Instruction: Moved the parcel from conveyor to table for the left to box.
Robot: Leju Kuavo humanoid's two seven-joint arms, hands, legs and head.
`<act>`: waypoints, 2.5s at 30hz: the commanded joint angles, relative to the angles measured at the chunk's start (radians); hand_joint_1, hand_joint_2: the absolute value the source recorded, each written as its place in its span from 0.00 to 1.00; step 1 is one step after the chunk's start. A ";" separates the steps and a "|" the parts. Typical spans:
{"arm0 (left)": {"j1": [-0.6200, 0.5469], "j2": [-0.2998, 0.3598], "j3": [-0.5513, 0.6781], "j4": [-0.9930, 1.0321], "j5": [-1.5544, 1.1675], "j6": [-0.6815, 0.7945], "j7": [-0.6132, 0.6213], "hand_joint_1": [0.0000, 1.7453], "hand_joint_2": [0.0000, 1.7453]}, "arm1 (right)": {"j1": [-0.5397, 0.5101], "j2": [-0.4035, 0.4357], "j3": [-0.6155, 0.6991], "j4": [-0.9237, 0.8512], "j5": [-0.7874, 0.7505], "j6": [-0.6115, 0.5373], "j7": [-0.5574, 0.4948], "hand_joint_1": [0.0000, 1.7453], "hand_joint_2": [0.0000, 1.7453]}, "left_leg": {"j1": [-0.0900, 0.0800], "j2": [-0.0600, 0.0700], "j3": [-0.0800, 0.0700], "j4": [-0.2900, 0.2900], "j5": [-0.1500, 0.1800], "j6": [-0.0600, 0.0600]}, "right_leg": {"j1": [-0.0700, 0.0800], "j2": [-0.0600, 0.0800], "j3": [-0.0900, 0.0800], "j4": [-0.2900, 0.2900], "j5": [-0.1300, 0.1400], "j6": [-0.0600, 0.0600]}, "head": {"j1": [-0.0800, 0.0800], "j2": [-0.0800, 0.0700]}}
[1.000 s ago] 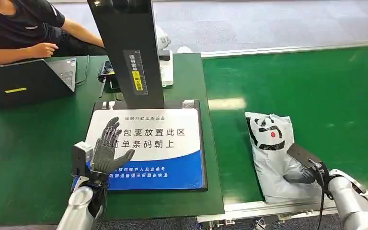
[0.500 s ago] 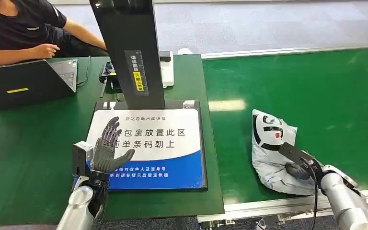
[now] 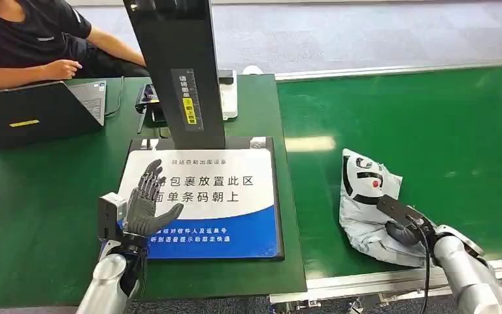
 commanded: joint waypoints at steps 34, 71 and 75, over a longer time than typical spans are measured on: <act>0.009 -0.012 0.001 0.088 -0.010 0.001 -0.001 0.00 1.00 | 0.359 0.170 -0.132 -1.009 -0.074 -0.677 -0.275 1.00 1.00 | -0.002 0.000 -0.009 -0.001 -0.001 -0.002 | -0.002 0.000 -0.011 0.004 -0.002 -0.003 | 0.000 0.000; 0.039 -0.072 0.060 -0.335 0.074 0.155 -0.157 0.00 1.00 | -0.254 0.147 0.580 -0.674 0.039 -0.386 -0.253 1.00 1.00 | -0.002 0.012 -0.014 0.001 0.003 -0.004 | -0.001 0.012 -0.021 0.007 0.005 -0.005 | 0.000 0.000; 0.033 -0.062 0.052 -0.316 0.081 0.167 -0.159 0.00 1.00 | -0.323 0.188 0.726 -0.560 -0.003 -0.490 -0.197 1.00 1.00 | 0.000 0.013 -0.014 -0.001 0.005 -0.004 | 0.000 0.013 -0.020 0.008 0.006 -0.005 | 0.000 0.000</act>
